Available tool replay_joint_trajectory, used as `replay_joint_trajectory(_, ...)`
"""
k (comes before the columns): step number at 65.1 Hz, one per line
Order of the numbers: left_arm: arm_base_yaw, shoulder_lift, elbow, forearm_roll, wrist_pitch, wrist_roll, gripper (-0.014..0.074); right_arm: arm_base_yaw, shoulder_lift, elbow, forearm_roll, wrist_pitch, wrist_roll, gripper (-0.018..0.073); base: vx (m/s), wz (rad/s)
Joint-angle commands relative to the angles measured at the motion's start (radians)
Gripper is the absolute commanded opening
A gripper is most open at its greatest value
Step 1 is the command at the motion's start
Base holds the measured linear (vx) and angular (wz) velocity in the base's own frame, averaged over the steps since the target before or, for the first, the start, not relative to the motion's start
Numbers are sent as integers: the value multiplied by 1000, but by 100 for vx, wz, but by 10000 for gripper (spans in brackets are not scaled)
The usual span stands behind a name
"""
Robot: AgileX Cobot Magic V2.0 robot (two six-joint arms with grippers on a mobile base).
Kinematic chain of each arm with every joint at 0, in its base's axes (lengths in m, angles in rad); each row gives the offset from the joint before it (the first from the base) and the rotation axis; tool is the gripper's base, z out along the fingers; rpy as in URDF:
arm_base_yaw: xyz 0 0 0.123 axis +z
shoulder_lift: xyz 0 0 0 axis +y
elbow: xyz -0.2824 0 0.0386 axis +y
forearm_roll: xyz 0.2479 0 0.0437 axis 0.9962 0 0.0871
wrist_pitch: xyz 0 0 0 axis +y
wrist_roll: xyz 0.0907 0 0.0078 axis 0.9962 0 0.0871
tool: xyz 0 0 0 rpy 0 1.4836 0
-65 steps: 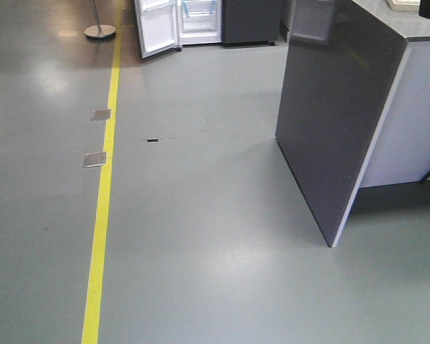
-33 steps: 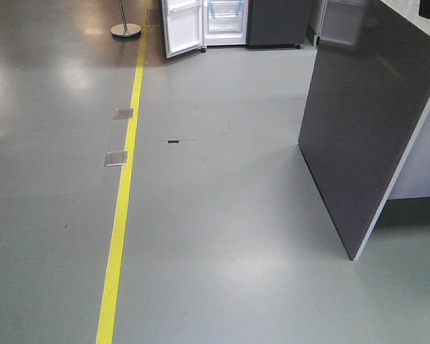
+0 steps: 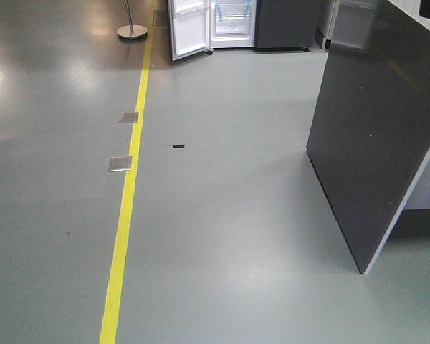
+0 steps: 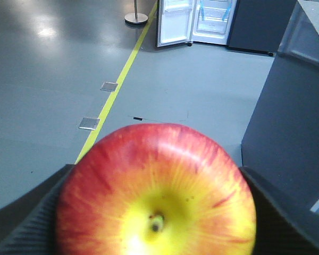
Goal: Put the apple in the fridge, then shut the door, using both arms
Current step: 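Drive the base past the grey island toward the open refrigerator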
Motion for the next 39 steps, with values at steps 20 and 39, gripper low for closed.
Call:
replay_joint_trajectory(20,2,-15,-19,2,-74,-1,-7,-3,-17,-31,6,-80,-3,203,14,6)
replay_joint_trajectory(39,2,-15,-19,2,-74,-1,-7,-3,-17,-31,6,-80,-3,203,14,1)
